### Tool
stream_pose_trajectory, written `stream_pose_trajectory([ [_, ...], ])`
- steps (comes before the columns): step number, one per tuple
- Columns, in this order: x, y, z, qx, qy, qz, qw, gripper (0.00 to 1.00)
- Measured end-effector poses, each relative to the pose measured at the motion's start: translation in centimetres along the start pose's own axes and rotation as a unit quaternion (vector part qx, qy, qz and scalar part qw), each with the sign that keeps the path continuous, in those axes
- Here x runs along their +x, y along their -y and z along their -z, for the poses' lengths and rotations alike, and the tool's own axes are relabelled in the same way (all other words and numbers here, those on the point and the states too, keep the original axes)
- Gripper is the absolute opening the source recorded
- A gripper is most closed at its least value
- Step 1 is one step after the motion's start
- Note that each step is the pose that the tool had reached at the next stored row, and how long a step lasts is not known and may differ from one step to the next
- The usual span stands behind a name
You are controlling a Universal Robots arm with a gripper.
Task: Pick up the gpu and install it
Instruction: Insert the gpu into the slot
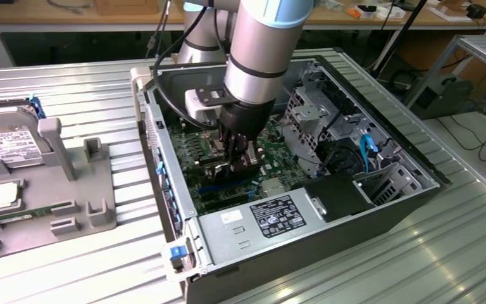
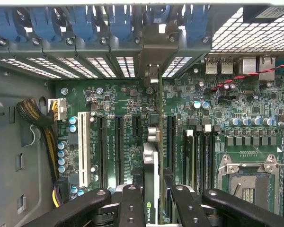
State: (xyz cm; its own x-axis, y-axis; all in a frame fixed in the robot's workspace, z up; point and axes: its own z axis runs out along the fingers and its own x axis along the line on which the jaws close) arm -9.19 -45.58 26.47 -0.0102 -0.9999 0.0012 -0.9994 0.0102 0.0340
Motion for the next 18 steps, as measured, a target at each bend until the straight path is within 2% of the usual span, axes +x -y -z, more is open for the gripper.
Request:
stream_pose_trajectory([
  [10,0.00,0.00,-0.03,0.0001,0.0001,0.000,1.0000,0.27],
  [18,0.00,-0.23,-0.48,0.0010,0.0001,0.000,1.0000,0.27],
])
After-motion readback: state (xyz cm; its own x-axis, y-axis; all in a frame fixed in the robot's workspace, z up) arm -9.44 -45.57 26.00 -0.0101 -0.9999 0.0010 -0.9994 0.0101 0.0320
